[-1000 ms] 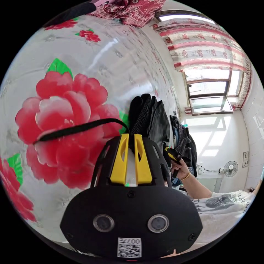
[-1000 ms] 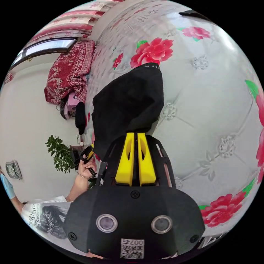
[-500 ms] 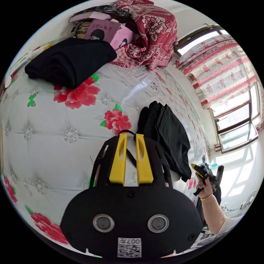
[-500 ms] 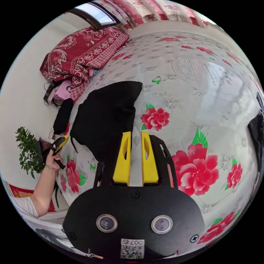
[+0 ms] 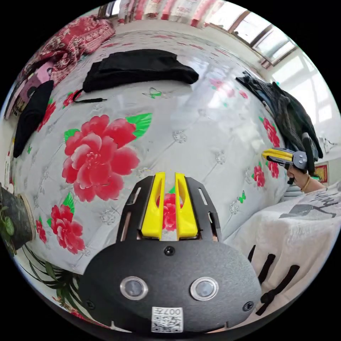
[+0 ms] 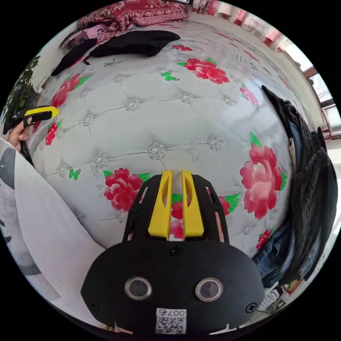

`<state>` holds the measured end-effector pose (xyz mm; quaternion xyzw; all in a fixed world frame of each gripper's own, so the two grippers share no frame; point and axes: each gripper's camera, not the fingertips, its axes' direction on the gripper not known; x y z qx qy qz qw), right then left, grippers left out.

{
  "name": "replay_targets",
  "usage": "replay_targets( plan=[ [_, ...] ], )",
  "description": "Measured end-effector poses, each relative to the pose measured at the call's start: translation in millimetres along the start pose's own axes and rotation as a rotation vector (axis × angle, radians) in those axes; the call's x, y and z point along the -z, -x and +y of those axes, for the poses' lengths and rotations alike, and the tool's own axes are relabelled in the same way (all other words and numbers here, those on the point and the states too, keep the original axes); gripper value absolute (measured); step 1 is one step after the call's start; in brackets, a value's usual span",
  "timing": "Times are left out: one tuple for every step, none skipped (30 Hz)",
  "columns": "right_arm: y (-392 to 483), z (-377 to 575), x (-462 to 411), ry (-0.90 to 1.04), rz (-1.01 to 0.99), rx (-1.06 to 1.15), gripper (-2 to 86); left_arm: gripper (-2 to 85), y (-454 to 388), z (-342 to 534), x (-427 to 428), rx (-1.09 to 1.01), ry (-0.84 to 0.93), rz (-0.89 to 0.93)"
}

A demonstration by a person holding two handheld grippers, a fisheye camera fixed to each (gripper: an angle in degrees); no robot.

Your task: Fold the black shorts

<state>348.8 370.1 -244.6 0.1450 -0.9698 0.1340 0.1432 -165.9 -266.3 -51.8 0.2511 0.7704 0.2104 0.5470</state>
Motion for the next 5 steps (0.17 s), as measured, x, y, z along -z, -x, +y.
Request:
replay_targets(
  plan=[
    [3,5,-1,-0.026,-0.001,-0.004,4.2,5.2,-13,1,-3,-0.037,0.008,0.006],
    [5,12,0,-0.082,0.007,-0.074,4.2,5.2,-37,4,-9,-0.105,0.022,0.01],
    [4,18,1,-0.127,-0.007,-0.163,4.4,5.3,-59,6,-15,-0.159,0.029,0.009],
    [2,21,2,-0.145,-0.023,-0.214,4.5,5.3,-70,7,-18,-0.183,0.036,0.014],
    [-5,26,4,-0.181,-0.079,-0.32,4.9,5.4,-89,9,-25,-0.221,0.061,0.021]
  ],
)
